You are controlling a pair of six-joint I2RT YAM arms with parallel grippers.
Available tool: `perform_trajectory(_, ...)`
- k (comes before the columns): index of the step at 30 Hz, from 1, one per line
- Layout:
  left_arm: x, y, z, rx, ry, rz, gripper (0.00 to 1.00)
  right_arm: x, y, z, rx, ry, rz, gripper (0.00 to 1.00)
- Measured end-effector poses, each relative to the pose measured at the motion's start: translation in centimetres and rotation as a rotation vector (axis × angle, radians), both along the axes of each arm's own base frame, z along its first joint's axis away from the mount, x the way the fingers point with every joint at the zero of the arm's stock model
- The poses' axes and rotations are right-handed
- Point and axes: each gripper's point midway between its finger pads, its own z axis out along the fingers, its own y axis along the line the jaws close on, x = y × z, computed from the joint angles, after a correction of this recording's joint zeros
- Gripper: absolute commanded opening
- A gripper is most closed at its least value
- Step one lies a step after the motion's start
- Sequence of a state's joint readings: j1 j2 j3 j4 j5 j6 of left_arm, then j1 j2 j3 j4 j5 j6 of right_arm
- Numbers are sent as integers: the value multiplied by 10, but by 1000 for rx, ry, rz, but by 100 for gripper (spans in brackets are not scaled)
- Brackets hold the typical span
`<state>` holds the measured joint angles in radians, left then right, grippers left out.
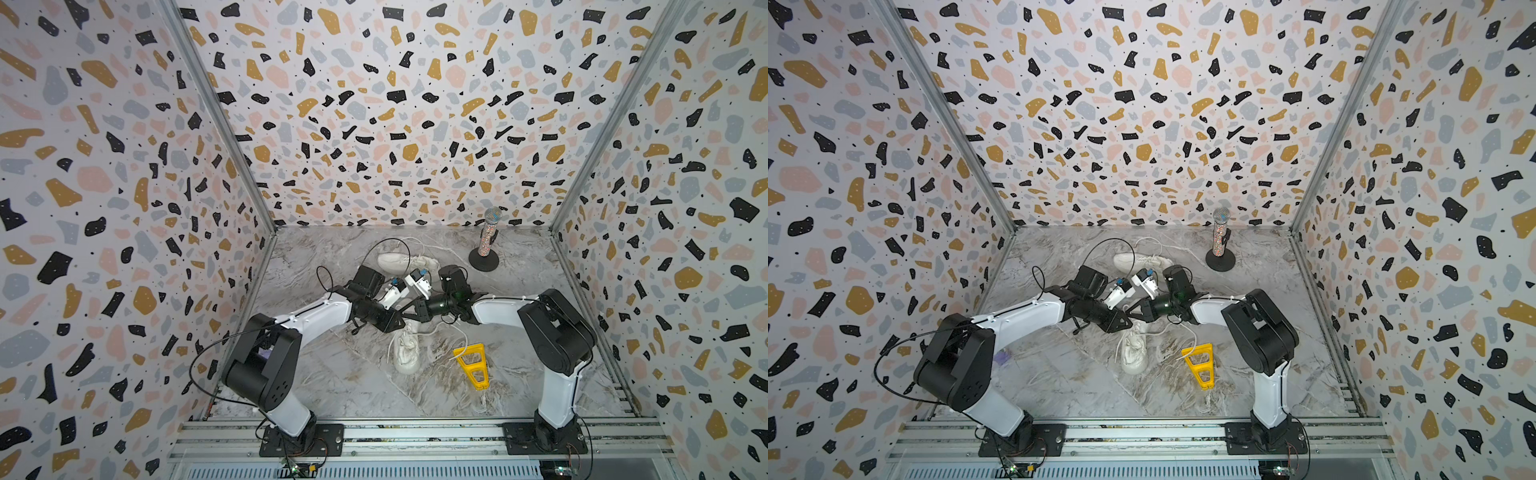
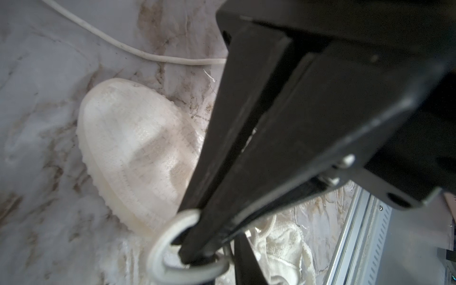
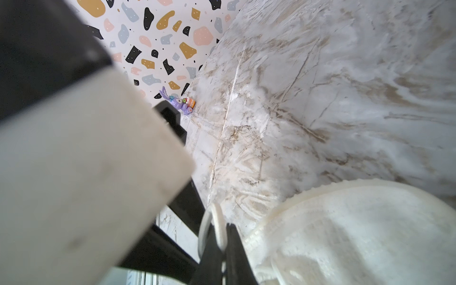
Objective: Tie the shoes
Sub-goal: Wrap the shoelace around the shoelace.
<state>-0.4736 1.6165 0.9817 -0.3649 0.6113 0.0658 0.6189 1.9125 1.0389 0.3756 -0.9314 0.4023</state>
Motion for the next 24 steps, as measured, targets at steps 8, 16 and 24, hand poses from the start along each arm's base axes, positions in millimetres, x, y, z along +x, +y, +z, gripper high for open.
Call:
perform_trajectory(8, -3, -1, 1, -12, 8, -10, 0, 1, -8, -8, -29, 5, 2, 25)
perform_trajectory(16, -3, -1, 0, -11, -6, -29, 0, -7, -44, -10, -113, 10, 42, 41)
perform_trajectory(24, -4, -1, -1, -9, -22, -47, 0, -22, -104, 19, -289, -168, 41, 46)
